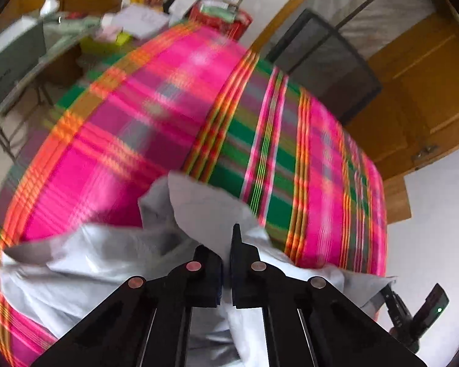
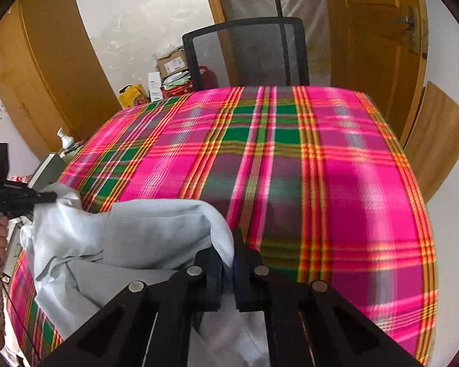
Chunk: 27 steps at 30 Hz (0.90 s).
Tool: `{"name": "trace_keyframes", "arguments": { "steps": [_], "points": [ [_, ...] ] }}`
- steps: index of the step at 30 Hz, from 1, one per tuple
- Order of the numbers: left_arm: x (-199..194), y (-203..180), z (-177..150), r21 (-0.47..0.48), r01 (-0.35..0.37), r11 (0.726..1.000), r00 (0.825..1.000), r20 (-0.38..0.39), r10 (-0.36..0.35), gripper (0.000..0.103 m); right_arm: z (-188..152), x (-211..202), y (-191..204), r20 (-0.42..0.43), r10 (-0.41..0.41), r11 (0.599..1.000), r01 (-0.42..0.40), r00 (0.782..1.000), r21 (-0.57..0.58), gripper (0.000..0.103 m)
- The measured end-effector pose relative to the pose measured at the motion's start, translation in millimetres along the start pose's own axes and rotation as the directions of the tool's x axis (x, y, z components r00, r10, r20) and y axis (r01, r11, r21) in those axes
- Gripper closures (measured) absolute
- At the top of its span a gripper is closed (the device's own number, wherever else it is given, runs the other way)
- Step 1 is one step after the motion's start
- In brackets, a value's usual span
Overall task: Fold clothes
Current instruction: 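Pull the shirt toward the table edge with both grippers and lower it, then lower the held shirt edge onto the plaid cloth with both grippers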
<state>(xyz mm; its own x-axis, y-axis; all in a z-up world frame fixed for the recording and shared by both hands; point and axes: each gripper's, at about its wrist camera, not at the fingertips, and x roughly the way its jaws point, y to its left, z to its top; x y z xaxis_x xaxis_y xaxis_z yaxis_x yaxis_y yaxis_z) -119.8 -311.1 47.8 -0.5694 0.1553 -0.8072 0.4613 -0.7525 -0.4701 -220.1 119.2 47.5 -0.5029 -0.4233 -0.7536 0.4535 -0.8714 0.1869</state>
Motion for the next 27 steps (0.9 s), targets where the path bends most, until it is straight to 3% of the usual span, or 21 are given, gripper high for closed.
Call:
{"name": "trace_keyframes", "arguments": {
  "steps": [3, 12, 27],
  "points": [
    [-12, 4, 5, 0.007, -0.018, 1.0, 0.999, 0.045, 0.017, 0.099, 10, 0, -6, 0.008, -0.017, 1.0, 0.017, 1.0, 0.006, 0.098],
    [1, -1, 15, -0.043, -0.038, 0.998, 0.996, 0.073, 0.041, 0.099, 30, 12, -12, 0.006, -0.054, 0.999, 0.054, 0.999, -0.007, 0.098],
    [22, -1, 65, -0.103, -0.084, 0.991, 0.986, 0.137, 0.098, 0.1, 73, 55, -7, -0.05, -0.122, 0.987, 0.117, 0.991, -0.106, 0.098]
  ]
}}
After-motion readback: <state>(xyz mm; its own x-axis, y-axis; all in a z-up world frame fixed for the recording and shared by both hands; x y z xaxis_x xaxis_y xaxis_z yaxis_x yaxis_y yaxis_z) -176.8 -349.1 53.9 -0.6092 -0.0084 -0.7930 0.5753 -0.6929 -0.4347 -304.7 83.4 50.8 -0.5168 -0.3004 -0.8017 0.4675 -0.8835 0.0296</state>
